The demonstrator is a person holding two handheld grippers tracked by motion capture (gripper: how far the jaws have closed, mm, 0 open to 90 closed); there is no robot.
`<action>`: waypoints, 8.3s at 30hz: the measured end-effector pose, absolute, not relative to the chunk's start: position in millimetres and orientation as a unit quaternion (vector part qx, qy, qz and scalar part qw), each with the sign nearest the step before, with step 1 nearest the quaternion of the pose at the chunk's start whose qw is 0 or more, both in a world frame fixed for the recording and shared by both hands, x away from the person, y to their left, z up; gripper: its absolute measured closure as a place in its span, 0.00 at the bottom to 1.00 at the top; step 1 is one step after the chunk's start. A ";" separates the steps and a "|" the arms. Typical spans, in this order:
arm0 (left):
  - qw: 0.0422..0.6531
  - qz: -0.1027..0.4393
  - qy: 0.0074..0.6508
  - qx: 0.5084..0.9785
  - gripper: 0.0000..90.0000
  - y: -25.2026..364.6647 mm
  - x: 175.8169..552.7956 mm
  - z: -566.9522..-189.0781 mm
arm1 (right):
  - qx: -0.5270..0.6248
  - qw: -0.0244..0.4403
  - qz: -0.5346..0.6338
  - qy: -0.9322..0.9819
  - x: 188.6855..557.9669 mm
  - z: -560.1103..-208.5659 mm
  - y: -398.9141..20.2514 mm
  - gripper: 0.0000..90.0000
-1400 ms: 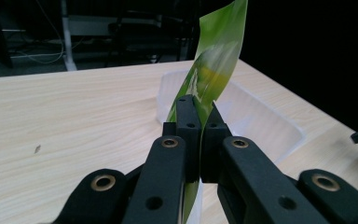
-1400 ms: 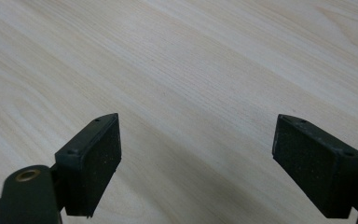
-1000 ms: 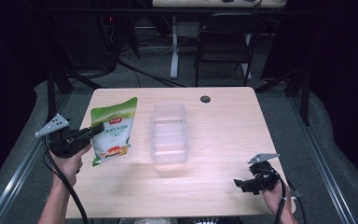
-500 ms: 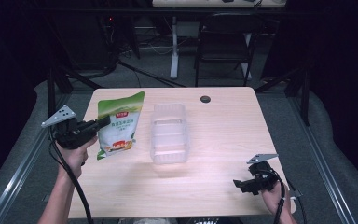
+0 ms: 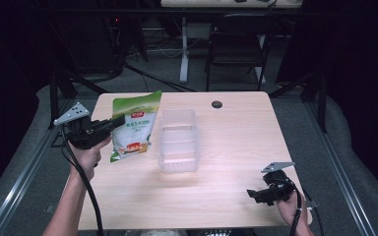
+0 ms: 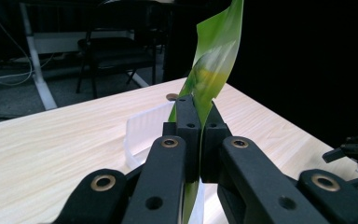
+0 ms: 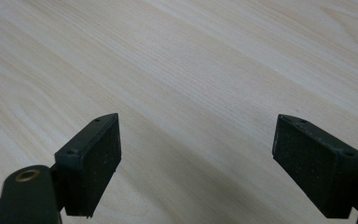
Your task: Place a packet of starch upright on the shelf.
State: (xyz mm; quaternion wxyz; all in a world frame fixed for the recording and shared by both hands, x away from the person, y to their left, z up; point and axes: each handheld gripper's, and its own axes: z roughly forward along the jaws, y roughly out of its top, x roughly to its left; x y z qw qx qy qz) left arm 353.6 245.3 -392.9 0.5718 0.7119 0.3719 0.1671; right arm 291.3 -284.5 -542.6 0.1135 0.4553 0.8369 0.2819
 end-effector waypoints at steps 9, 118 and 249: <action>0.579 0.164 0.355 0.715 1.00 231.3 358.0 -384.7 | 0.454 0.112 0.284 0.837 291.8 -542.4 -284.7 0.17; 0.453 0.084 0.294 0.837 0.43 88.0 423.8 -427.1 | 0.453 0.101 0.290 0.837 293.4 -541.7 -287.2 0.17; 0.458 0.129 0.381 0.793 0.08 196.9 351.6 -418.1 | 0.455 0.094 0.291 0.836 290.0 -540.6 -290.6 0.17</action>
